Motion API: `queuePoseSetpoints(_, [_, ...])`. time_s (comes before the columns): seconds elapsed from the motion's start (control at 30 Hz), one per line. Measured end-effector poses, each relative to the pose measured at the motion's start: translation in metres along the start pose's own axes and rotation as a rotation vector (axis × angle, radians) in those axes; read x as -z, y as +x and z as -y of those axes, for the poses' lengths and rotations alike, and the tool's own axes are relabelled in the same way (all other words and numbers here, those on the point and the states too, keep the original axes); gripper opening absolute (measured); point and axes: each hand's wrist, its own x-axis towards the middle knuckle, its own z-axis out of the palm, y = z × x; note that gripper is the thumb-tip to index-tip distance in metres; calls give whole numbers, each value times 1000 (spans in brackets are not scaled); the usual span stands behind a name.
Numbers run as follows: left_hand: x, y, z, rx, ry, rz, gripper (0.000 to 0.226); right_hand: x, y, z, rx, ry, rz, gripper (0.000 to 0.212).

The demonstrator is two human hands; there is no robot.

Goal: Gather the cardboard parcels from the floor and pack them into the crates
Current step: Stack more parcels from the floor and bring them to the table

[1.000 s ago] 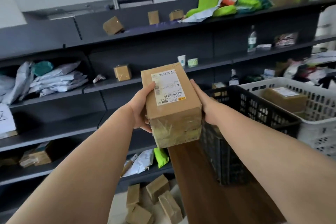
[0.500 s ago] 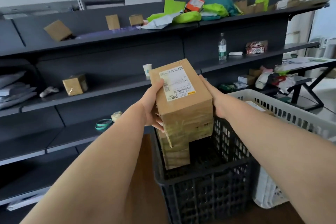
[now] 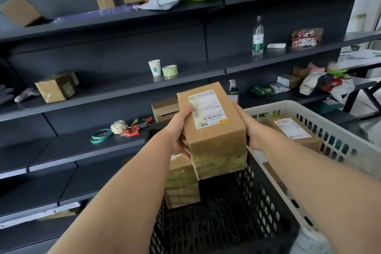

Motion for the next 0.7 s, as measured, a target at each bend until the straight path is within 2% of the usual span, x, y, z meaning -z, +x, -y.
queuePoseSetpoints(0.13, [-3, 30, -1, -83, -24, -114, 77, 4, 31, -4, -24, 126, -62, 74])
queuePoseSetpoints(0.23, [-11, 40, -3, -52, 6, -65, 75, 8, 42, -4, -17, 96, -54, 76])
queuePoseSetpoints(0.37, [-29, 50, 14, -3, 2, -78, 53, 12, 41, 0, 20, 21, -12, 47])
queuePoseSetpoints(0.43, [-39, 59, 24, -36, 25, -170, 52, 18, 41, 1, 62, -106, -28, 38])
queuePoseSetpoints(0.53, [-43, 67, 24, -153, 129, -326, 62, 22, 43, 0, 118, -241, -27, 41])
queuePoseSetpoints(0.7, [-35, 65, 9, -194, 56, -382, 64, 11, 50, -5, 175, -283, 11, 51])
